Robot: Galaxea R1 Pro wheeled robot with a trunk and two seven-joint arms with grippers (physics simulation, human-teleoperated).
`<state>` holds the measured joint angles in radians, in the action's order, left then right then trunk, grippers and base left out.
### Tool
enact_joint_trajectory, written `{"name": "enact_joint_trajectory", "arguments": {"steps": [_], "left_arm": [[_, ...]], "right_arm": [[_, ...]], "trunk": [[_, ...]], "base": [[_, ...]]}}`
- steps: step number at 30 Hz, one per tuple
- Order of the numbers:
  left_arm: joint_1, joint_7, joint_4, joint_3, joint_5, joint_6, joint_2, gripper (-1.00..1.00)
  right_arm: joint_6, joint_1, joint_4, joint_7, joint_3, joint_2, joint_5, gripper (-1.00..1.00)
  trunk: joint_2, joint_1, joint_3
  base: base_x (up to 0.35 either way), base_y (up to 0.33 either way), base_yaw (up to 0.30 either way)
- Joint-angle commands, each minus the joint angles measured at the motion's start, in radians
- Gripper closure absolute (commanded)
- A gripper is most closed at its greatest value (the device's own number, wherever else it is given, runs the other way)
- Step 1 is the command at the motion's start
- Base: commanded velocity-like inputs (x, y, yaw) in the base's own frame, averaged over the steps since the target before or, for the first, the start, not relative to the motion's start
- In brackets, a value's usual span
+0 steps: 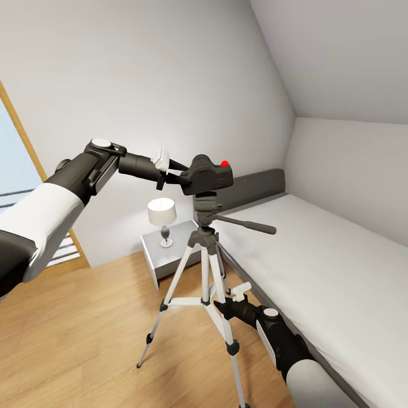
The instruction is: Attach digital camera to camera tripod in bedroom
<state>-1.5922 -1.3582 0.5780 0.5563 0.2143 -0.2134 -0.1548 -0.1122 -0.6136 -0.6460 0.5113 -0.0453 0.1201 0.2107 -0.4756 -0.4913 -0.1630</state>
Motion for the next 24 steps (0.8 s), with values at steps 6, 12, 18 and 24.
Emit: {"name": "enact_joint_trajectory", "arguments": {"steps": [6, 12, 18, 24], "left_arm": [[-0.002, 0.001, 0.000, 0.008, 0.010, -0.007, -0.002, 1.00], [-0.002, 0.001, 0.000, 0.007, 0.010, -0.007, -0.003, 1.00], [-0.002, 0.001, -0.001, 0.008, 0.010, -0.007, -0.005, 1.00], [-0.002, 0.001, -0.003, 0.008, 0.010, -0.005, -0.008, 1.00]], "right_arm": [[-0.004, 0.000, 0.077, 0.001, -0.004, 0.001, 0.030, 1.00], [-0.004, 0.000, 0.077, 0.001, -0.004, 0.001, 0.030, 1.00], [-0.004, 0.000, 0.077, 0.001, -0.004, 0.001, 0.030, 1.00], [-0.004, 0.000, 0.077, 0.001, -0.004, 0.001, 0.030, 1.00]], "trunk": [[-0.001, -0.001, -0.002], [-0.001, -0.001, -0.002], [-0.001, -0.001, -0.002], [-0.001, -0.001, -0.002]], "base": [[0.000, 0.000, 0.000], [0.000, 0.000, 0.000], [0.000, 0.000, 0.000], [0.000, 0.000, 0.000]]}}
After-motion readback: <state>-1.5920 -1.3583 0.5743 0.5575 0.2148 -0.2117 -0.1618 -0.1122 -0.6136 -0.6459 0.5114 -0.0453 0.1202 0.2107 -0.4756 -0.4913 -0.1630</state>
